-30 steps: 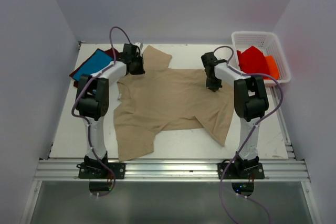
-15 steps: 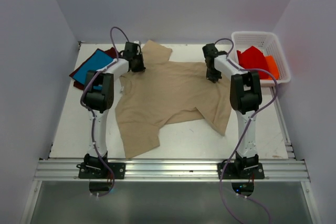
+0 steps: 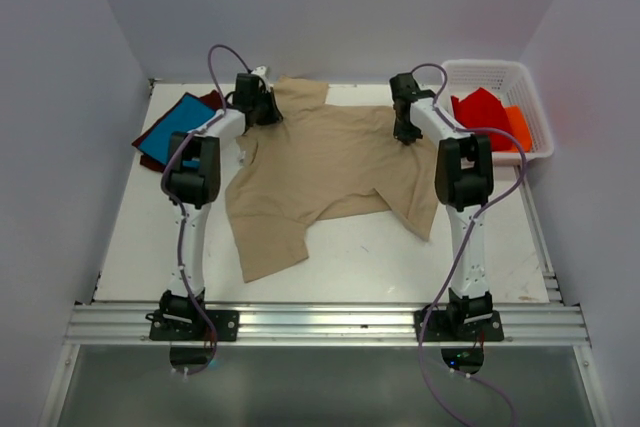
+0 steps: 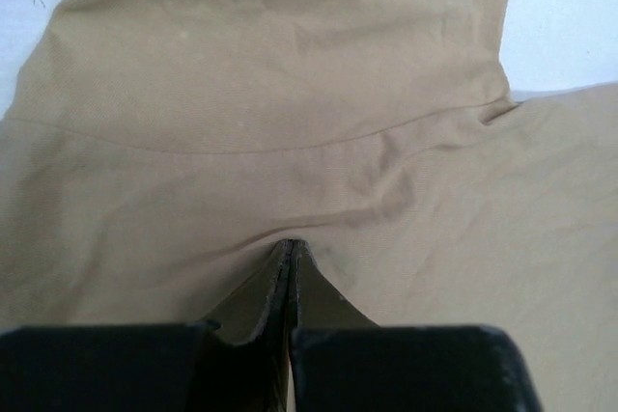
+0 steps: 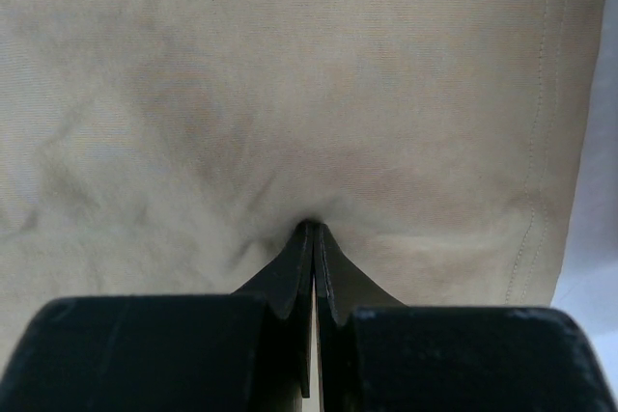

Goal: Fold and stack the t-shirts
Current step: Flatten the tshirt out

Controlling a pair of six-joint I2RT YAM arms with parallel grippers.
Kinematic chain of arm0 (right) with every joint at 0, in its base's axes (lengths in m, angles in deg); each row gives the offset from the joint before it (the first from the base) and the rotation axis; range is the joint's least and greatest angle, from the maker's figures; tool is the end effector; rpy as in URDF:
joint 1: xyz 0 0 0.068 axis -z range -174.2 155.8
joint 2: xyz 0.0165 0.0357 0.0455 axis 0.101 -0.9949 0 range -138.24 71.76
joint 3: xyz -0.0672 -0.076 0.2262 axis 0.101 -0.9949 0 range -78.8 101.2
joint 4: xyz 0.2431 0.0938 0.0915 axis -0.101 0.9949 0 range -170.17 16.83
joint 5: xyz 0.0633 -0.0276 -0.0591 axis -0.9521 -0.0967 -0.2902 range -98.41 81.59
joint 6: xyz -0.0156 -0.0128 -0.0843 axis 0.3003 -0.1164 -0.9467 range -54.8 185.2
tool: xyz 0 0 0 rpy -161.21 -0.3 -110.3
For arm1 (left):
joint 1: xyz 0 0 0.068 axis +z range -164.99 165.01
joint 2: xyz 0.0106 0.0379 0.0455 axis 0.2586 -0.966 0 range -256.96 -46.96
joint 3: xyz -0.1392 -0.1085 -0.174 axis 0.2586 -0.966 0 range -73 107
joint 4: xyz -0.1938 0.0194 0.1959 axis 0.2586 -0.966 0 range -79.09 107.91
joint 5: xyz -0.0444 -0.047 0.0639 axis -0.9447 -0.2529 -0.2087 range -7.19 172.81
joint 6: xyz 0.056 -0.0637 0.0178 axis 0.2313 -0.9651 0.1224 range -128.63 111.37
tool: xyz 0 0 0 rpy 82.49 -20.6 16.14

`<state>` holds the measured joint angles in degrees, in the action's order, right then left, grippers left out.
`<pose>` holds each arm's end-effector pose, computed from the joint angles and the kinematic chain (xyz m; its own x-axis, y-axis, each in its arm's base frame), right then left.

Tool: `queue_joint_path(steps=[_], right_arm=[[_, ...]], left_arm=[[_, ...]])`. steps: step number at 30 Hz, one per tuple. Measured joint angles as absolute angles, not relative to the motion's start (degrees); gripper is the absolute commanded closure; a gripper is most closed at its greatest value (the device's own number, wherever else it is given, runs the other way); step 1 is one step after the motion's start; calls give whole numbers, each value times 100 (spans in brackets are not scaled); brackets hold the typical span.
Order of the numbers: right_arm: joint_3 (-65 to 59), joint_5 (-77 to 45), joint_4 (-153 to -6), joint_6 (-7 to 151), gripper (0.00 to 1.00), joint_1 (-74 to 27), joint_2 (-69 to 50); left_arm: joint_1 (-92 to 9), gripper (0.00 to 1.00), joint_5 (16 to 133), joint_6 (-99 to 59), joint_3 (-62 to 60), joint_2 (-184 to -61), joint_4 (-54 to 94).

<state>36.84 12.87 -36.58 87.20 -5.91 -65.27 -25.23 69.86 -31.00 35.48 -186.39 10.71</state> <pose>0.5151 0.0783 0.1048 -0.8373 0.1830 -0.5153 0.2964 0.9438 -0.1465 0.5601 -0.1187 0.0939 -0.6942 -0.2515 -0.6744 0.0893 0.8996 -0.4274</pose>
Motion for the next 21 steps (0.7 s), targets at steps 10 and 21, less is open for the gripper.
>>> queue_joint_path(steps=[10, 21], right_arm=[[1918, 802, -4939, 8635, 100, -623, -5430], [602, 621, -5328, 8677, 100, -1157, -3279]], left_arm=[[-2523, 25, 7390, -2726, 1940, -16373, 1663], [-2210, 100, 8485, -2249, 1496, -15588, 789]])
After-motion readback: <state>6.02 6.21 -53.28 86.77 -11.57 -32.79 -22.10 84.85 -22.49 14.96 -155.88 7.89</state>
